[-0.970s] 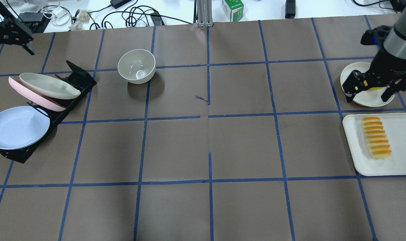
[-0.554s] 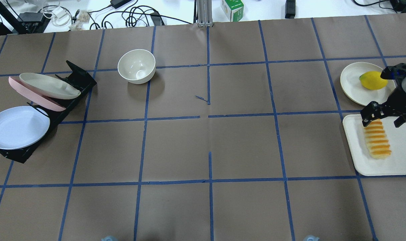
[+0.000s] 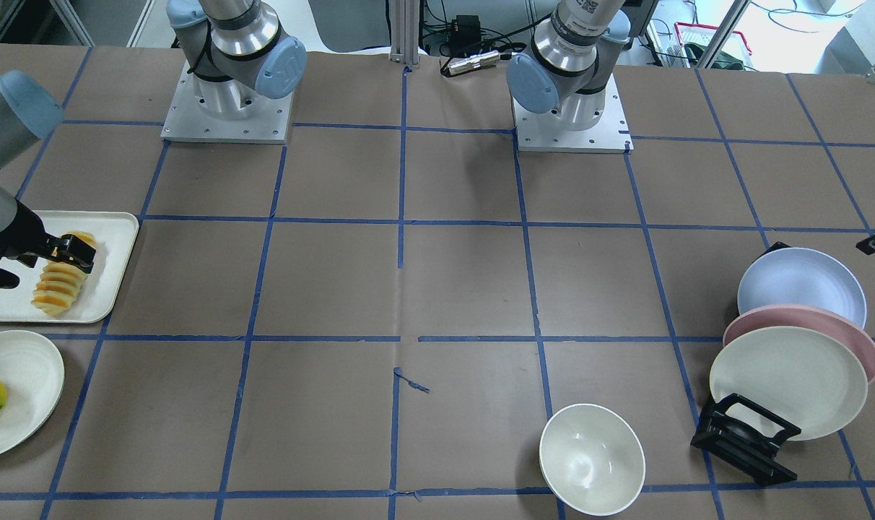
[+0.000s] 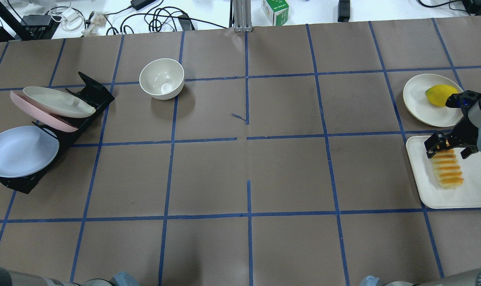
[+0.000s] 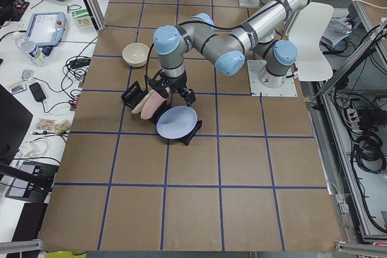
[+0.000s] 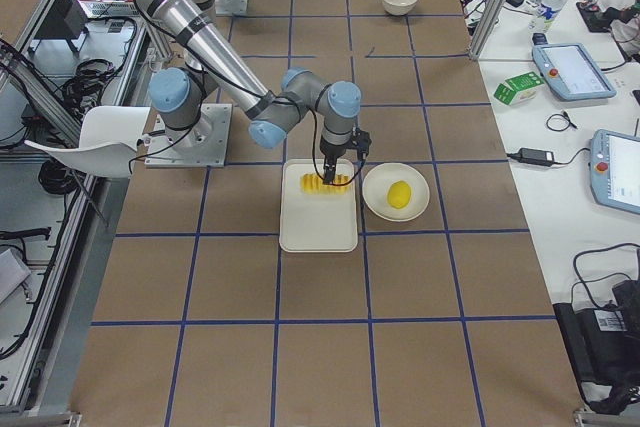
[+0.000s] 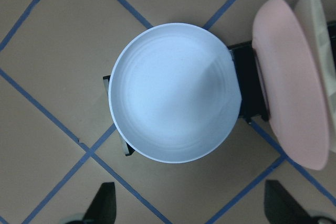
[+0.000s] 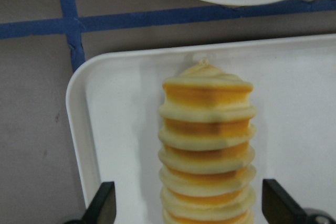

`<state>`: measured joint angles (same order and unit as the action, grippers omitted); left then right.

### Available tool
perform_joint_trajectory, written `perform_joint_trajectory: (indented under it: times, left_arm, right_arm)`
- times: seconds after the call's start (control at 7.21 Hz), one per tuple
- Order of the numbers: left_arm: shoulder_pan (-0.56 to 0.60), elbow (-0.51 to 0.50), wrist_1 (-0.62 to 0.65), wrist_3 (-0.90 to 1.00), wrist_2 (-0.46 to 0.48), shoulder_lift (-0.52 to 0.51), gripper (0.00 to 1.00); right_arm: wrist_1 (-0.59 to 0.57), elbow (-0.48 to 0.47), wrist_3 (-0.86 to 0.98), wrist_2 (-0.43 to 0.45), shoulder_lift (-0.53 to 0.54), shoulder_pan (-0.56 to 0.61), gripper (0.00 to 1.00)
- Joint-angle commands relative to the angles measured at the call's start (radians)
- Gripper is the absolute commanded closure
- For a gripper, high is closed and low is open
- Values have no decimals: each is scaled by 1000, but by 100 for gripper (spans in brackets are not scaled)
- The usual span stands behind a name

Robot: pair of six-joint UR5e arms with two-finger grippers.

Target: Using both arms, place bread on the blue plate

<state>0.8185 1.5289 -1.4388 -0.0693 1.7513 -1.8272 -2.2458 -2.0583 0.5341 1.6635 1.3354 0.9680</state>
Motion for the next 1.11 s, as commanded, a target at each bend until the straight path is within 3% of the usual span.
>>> perform_joint_trajectory:
  times: [0.0,0.14,0.28,0.55,0.69,0.83,0.97]
  left_arm:
    - [-19,29,108,-4,31,-94,0]
    - [-19,77,151,-6,21,-133,0]
    - [-22,114,196,0,22,-144,12]
    - [-24,120,212,2,27,-147,18]
    - [-28,120,242,5,25,-149,27]
    - [-33,128,245,6,28,-149,27]
    - [-50,128,247,25,25,-149,29]
  right_arm:
    - [-32,-3,37,1,-33,-2,5]
    - [-22,-3,58,4,-36,-3,7]
    - [-32,3,135,7,-56,-9,29]
    - [-31,18,159,-1,-81,-34,30]
    - [-21,18,158,-4,-79,-38,57]
    - [-17,21,159,-2,-75,-38,82]
    - [-9,23,159,2,-55,-38,97]
